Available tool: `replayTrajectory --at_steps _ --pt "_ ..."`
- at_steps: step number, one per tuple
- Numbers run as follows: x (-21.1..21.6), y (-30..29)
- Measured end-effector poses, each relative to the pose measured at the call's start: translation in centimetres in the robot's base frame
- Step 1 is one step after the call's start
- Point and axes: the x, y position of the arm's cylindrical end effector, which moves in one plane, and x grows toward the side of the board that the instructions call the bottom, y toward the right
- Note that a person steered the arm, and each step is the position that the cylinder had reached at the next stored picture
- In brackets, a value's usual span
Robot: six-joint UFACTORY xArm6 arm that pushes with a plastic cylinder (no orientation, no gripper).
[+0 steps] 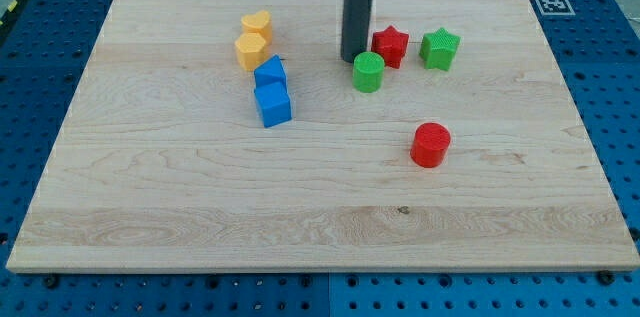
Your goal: Push the green circle above the red circle
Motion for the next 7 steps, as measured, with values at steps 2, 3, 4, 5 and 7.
replayTrajectory --at_steps 2,3,4,5,7 --pt "0.7 0.9" --pt "1.7 2.8" --pt "2.7 4.6" --pt "3.9 5.8" --pt "5.8 5.9"
